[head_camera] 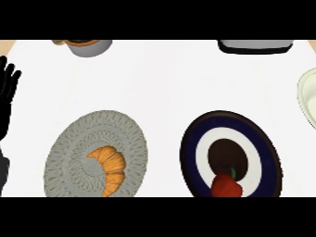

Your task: Pick the can from the plate and place it in the bowl

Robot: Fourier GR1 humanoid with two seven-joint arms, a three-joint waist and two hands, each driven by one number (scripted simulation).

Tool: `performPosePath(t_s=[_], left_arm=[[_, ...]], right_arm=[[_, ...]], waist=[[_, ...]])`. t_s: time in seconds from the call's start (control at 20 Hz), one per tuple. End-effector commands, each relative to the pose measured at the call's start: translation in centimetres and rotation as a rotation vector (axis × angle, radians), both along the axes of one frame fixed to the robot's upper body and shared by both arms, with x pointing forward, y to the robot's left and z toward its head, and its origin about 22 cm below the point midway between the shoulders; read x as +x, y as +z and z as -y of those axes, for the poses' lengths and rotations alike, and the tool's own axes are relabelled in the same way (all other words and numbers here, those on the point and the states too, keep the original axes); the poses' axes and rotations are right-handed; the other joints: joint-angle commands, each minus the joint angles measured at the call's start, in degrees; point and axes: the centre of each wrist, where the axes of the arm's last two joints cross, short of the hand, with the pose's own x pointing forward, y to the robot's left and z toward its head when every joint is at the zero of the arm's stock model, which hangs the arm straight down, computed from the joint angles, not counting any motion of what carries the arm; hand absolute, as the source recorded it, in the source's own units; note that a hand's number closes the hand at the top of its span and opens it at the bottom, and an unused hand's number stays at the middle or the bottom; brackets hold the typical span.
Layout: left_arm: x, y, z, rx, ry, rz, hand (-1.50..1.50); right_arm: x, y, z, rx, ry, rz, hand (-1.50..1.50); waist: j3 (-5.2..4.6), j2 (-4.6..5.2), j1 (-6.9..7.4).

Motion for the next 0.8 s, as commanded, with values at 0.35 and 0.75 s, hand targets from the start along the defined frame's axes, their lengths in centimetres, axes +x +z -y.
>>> performPosePath(t_s=[0.35,0.75], left_arm=[[1.8,0.0,0.7,0.008,-0.037,0.020,0.00],[0.7,0.7,-0.2,-0.010,-0.038,0.003,0.00]], right_arm=[[6.9,1.9,-2.5,0.103,0.174,-0.092,1.50],[13.7,-2.2,-6.5,0.131,0.241,-0.205,1.50]], waist=[[-0.11,0.52,2.44],[-0.14,0.19,1.74]])
